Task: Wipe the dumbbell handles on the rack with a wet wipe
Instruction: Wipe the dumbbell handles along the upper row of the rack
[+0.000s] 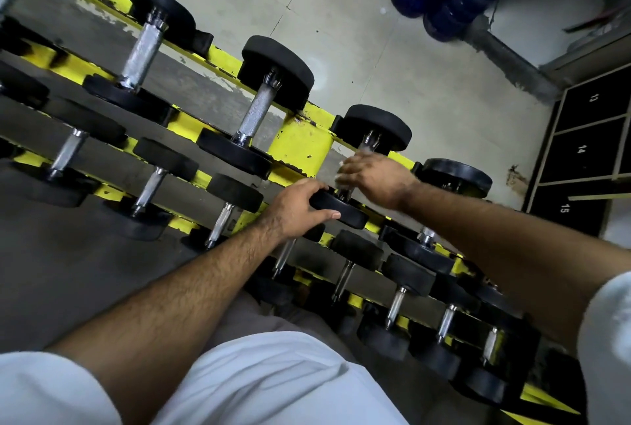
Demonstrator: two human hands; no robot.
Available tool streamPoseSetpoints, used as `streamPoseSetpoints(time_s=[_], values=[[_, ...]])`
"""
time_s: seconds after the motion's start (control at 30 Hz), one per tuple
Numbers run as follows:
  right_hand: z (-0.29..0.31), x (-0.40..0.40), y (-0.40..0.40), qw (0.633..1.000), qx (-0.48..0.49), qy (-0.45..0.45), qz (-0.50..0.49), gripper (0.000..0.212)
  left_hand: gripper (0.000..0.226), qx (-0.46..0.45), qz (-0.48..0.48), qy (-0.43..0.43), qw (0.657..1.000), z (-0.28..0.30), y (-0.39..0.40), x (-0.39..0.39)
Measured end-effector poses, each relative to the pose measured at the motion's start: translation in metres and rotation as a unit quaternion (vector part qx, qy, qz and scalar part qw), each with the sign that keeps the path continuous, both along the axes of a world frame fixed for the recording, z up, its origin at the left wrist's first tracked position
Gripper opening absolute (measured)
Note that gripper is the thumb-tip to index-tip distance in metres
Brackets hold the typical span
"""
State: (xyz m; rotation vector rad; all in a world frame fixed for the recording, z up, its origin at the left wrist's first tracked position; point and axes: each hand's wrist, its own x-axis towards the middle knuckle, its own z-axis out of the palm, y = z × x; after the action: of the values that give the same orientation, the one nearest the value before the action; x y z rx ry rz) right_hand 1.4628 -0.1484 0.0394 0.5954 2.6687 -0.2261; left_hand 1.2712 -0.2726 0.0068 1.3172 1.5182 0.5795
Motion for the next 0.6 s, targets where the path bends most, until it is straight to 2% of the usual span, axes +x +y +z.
streamPoseSetpoints(time_s=[0.07, 0.1, 0.2, 0.27, 0.33, 0.47, 0.6], values=[[0.002, 0.0, 0.011, 0.997, 0.045, 0.005, -0.062, 0.037, 0.062, -0.002, -0.002, -0.005, 1.0, 0.0, 0.0, -0.003], [0.005, -0.003, 0.009, 0.997, 0.049, 0.0, -0.062, 0.038, 0.061, -0.003, -0.003, -0.004, 1.0, -0.001, 0.001, -0.004], [0.012, -0.013, -0.017, 0.999, -0.031, -0.027, 0.023, 0.043, 0.06, 0.005, -0.014, 0.012, 1.0, -0.002, 0.002, -0.005], [0.011, -0.015, -0.019, 0.998, -0.038, -0.041, 0.018, 0.041, 0.062, 0.008, -0.022, 0.021, 1.0, -0.001, 0.003, -0.004], [0.009, -0.019, -0.015, 0.997, -0.039, -0.048, -0.045, 0.04, 0.067, 0.009, -0.033, 0.021, 0.999, 0.0, 0.002, -0.006], [0.031, -0.028, -0.012, 0.975, -0.072, 0.053, -0.204, 0.034, 0.075, 0.008, -0.05, 0.033, 0.998, -0.007, -0.001, -0.006], [0.039, -0.022, -0.016, 0.962, -0.075, 0.088, -0.249, 0.04, 0.069, 0.009, -0.036, 0.039, 0.999, -0.018, 0.005, -0.003]])
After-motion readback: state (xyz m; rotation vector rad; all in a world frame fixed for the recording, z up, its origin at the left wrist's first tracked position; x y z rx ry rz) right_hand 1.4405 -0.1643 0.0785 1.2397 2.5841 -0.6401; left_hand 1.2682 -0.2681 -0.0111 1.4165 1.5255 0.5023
